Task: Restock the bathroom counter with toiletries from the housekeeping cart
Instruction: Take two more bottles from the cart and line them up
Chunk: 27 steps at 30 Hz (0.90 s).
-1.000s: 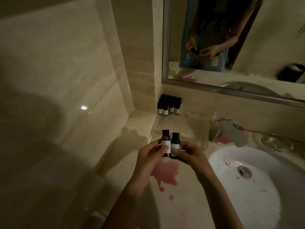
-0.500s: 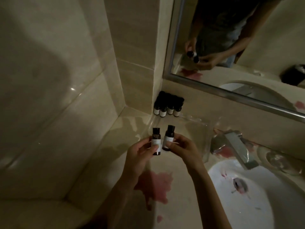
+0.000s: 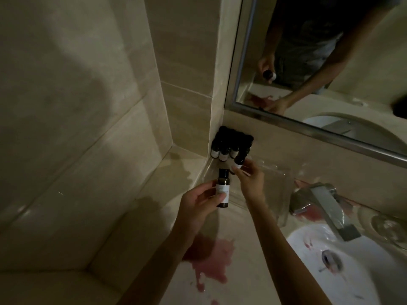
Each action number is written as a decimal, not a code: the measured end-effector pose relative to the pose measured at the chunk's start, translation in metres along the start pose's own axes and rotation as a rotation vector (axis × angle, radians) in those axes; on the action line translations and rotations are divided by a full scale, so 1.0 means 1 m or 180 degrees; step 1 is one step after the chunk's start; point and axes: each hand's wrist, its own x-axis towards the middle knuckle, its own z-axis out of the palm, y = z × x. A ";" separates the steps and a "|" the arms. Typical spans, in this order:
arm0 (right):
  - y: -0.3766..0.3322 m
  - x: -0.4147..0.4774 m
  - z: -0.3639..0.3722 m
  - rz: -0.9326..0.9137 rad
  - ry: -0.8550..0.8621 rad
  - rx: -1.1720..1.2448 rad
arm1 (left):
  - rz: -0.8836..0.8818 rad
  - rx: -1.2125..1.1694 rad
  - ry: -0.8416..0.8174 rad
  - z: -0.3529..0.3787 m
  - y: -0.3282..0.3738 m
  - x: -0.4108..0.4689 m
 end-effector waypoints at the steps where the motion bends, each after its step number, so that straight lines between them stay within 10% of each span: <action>1: 0.003 0.004 0.003 -0.0016 0.0087 -0.0069 | 0.0007 -0.0011 -0.0031 0.000 -0.003 -0.001; 27: 0.008 0.006 0.018 -0.0013 0.0621 -0.0197 | -0.0160 -0.0084 0.0079 -0.006 -0.014 -0.002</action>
